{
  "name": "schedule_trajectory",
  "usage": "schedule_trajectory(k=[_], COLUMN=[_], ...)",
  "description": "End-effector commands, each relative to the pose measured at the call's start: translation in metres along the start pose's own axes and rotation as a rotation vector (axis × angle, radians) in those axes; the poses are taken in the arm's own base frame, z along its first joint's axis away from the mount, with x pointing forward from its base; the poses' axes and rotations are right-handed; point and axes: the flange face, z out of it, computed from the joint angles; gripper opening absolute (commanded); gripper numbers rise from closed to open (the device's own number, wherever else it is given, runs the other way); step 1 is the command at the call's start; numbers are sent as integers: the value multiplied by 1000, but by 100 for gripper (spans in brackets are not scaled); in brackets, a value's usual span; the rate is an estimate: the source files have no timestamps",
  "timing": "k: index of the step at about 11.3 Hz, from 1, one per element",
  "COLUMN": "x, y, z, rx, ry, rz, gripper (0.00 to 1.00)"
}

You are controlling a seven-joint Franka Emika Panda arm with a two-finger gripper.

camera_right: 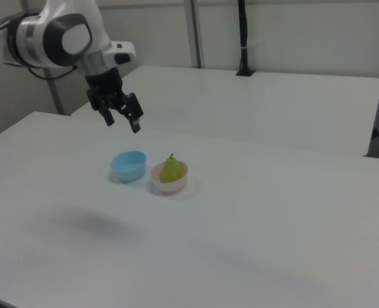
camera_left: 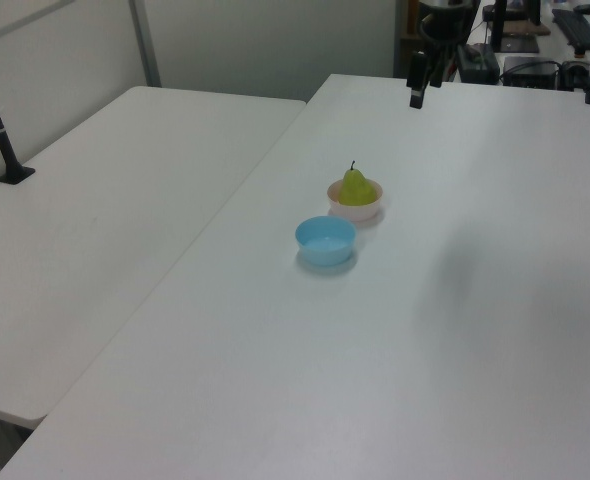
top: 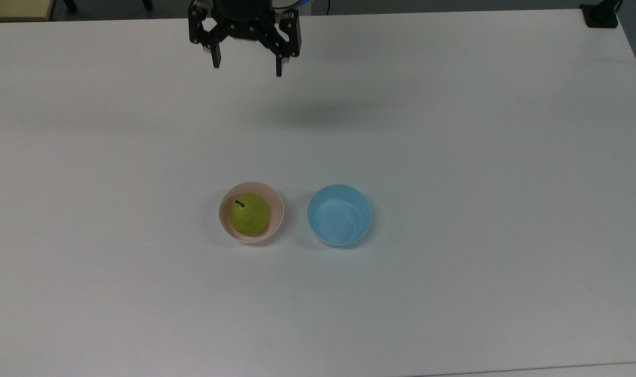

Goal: Pick up a pear from the bowl
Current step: 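Move the open gripper down toward the pear in the pink bowl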

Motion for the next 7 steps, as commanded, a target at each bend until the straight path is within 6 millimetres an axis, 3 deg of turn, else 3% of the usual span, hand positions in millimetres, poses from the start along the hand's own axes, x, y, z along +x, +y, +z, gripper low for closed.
schedule_trajectory(k=[1, 7], x=[27, 80], y=[6, 17], z=[38, 116], rx=[-9, -50], ry=[67, 153], rz=[-13, -17], gripper=[100, 100])
